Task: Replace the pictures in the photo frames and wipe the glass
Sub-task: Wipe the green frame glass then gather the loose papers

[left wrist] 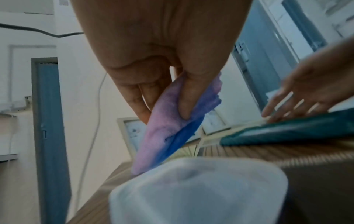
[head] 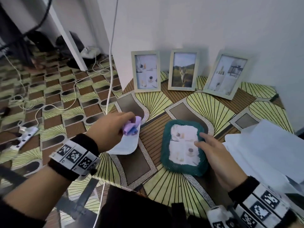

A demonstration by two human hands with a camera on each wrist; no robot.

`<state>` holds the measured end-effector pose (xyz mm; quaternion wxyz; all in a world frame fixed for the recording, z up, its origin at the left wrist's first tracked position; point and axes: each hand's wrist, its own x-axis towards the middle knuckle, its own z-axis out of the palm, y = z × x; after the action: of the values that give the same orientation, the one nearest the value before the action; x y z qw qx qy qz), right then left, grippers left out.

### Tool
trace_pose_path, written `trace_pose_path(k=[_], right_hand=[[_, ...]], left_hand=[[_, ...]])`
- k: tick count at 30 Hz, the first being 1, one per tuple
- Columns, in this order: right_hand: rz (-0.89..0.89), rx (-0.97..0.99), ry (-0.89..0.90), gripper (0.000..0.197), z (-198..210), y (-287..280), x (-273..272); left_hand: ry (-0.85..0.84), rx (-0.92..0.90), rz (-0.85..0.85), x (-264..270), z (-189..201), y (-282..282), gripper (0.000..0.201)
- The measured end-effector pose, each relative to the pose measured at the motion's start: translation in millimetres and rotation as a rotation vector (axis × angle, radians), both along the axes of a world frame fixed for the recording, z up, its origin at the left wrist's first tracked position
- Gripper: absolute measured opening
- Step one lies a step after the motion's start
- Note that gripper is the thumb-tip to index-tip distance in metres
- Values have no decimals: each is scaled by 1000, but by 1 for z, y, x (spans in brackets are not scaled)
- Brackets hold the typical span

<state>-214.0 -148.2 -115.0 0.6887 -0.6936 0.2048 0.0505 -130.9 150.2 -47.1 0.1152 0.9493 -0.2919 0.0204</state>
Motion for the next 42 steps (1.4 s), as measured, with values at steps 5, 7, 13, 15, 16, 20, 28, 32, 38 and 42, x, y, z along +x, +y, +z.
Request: trace_pose_path(k=[5, 7, 13, 15, 16, 20, 28, 32, 38, 42], right_hand=[[47, -91, 24, 52, -1, -1, 1], [47, -108, 27, 50, -1, -1, 1], [40, -122, 30, 47, -3, 1, 0], [28, -122, 12, 47, -2, 1, -1], [16, -128, -2, 48, -1, 0, -1], [-37, -93, -23, 49, 3, -4, -1], [-97, -27, 9, 20, 13, -12, -6], [-131, 25, 26, 34, 16, -12, -10], [-173, 104, 22, 27, 20, -10, -7], [-236, 151, 8, 28, 19, -11, -6]], left_hand=[[219, 199, 47, -9, -23, 23, 43], [245, 223, 24, -14, -29, 26, 49], [350, 220, 0, -15, -23, 24, 51], [323, 228, 15, -15, -17, 17, 51], [284, 215, 35, -16, -13, 13, 51], [74, -90, -1, -24, 3, -20, 38], [299, 188, -132, -27, -28, -103, 43], [309, 89, -99, -20, -39, -111, 52], [538, -374, 43, -15, -44, -104, 50], [685, -592, 114, -14, -48, -103, 53]])
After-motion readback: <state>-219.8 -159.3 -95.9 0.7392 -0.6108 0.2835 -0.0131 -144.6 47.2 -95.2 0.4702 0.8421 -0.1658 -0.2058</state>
